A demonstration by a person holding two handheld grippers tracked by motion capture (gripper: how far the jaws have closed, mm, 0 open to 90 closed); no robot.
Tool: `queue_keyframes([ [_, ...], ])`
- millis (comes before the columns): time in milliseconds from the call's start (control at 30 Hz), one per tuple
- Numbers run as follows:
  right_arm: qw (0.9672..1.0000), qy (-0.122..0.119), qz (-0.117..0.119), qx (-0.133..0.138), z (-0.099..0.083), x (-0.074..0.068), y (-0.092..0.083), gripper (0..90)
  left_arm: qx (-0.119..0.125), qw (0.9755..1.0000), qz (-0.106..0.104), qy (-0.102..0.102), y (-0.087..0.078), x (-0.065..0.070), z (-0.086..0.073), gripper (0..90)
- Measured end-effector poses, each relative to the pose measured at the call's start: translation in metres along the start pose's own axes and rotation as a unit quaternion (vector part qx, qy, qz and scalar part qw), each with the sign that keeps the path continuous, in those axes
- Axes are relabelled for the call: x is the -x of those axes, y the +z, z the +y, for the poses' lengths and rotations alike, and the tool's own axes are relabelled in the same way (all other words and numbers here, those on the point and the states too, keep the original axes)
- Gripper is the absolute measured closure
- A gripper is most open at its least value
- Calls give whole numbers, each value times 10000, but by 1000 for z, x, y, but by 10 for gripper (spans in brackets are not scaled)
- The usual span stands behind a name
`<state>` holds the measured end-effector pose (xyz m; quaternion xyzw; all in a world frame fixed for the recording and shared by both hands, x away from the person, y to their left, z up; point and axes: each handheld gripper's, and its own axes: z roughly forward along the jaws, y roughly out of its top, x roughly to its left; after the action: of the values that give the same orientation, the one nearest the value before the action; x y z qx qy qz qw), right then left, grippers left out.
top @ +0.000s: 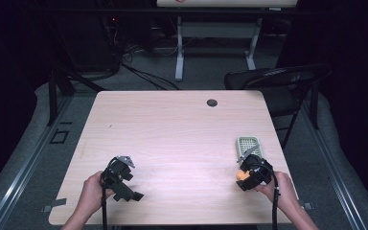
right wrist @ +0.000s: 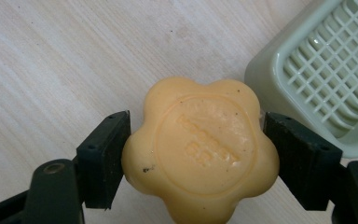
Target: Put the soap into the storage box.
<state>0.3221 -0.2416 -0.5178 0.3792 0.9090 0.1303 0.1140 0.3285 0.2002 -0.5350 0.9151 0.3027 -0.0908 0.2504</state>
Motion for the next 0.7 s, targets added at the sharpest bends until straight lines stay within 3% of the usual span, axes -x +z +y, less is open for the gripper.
queue_keyframes([
  [100,10000,33,-24,-17,-2,3,-2,249,-2,10000,65,-1,1,1,2,6],
  [167,10000,44,-46,-18,-3,4,-2,249,-18,10000,-15,20,1,0,3,6],
  [500,9998,97,-167,-64,2,14,-7,249,-8,10000,-23,8,2,0,2,6],
  [700,9995,258,-191,-7,2,22,-7,248,-45,10000,-40,36,4,0,4,6],
])
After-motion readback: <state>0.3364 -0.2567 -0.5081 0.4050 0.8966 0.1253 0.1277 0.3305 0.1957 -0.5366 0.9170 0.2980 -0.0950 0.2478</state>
